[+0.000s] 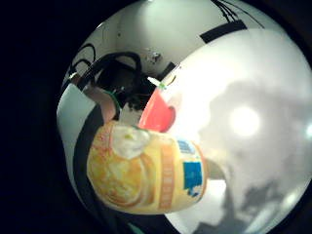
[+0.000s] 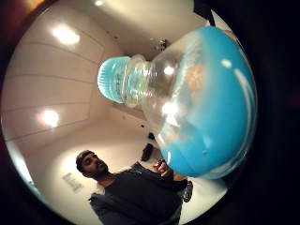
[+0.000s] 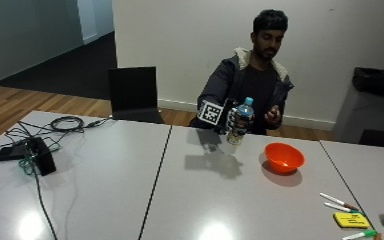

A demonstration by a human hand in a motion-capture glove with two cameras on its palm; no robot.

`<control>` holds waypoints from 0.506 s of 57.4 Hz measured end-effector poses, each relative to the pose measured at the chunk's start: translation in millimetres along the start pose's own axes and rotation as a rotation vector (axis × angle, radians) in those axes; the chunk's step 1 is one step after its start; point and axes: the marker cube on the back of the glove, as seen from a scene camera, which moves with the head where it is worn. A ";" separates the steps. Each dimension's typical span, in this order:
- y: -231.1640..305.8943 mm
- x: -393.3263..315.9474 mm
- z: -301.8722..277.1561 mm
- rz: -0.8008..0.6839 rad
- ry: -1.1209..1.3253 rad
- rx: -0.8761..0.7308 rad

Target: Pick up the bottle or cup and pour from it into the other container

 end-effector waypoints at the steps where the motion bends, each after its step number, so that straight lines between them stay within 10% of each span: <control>1: -2.2 -6.8 -0.6 0.002 0.023 0.009; 18: -62.1 -73.2 17.2 0.008 0.402 0.222; 29: -61.1 -88.6 55.9 -0.080 0.765 -0.039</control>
